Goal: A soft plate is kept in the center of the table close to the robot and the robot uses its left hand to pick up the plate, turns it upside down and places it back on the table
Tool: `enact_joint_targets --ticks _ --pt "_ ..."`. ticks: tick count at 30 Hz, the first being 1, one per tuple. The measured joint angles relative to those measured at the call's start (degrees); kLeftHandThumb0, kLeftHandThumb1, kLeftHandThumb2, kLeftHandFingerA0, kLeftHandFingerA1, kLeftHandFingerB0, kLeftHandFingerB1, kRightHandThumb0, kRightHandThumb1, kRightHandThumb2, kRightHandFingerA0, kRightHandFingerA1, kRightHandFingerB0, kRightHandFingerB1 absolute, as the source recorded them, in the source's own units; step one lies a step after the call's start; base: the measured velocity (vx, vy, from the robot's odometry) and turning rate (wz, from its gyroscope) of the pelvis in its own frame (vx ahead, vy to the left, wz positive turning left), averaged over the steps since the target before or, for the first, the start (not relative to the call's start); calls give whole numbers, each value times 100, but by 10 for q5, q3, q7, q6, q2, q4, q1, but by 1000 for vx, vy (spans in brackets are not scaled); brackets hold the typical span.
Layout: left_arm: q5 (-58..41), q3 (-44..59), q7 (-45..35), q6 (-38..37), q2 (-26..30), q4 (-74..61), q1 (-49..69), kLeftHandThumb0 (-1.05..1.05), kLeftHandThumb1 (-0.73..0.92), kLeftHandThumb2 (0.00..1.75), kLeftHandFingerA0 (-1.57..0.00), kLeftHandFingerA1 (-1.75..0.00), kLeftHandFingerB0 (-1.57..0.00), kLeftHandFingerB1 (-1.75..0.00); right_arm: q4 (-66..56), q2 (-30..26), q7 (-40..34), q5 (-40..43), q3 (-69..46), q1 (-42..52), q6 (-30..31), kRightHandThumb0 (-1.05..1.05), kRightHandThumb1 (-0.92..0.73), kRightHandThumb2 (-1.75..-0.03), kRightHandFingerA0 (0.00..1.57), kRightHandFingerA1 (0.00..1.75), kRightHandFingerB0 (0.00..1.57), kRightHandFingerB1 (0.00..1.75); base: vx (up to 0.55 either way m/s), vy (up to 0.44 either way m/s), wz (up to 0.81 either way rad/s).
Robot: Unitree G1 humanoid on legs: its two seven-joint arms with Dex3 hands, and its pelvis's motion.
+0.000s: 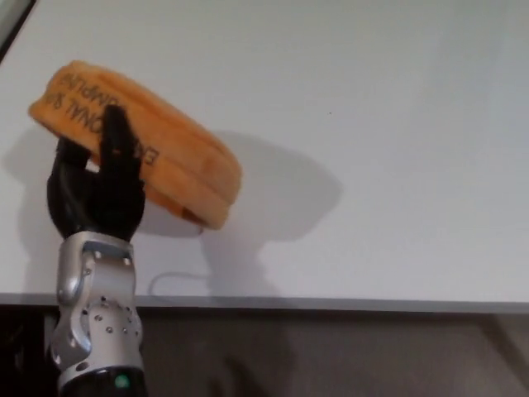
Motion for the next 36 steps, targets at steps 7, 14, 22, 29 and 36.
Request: enact_joint_targets --ticks 7,14,22,29,36 --pt "-41 33 70 13 1 17 0 -28 68 70 -104 -175 -49 -86 0 0 0 0 0 -2 1 -73 -90 -68 52 44 39 33 0 0 0" --pt "-88 65 136 42 2 25 6 -38 58 96 -125 -142 -71 -95 0 0 0 -1 0 -3 2 -72 -90 -68 51 44 40 33 0 0 0" --pt "-135 96 216 99 7 38 16 -52 57 90 -132 -154 -86 -125 -1 0 -1 -3 0 -8 6 -72 -90 -68 51 45 40 33 0 0 0" --pt "-141 79 264 164 18 45 32 -49 56 90 -129 -150 -72 -115 -1 0 -1 -6 0 -11 8 -72 -90 -68 53 44 43 34 0 0 0" --pt "-141 33 286 223 30 30 43 -49 52 89 -129 -150 -88 -126 -1 0 -1 -12 0 -10 9 -71 -73 -108 46 58 35 50 0 0 0"
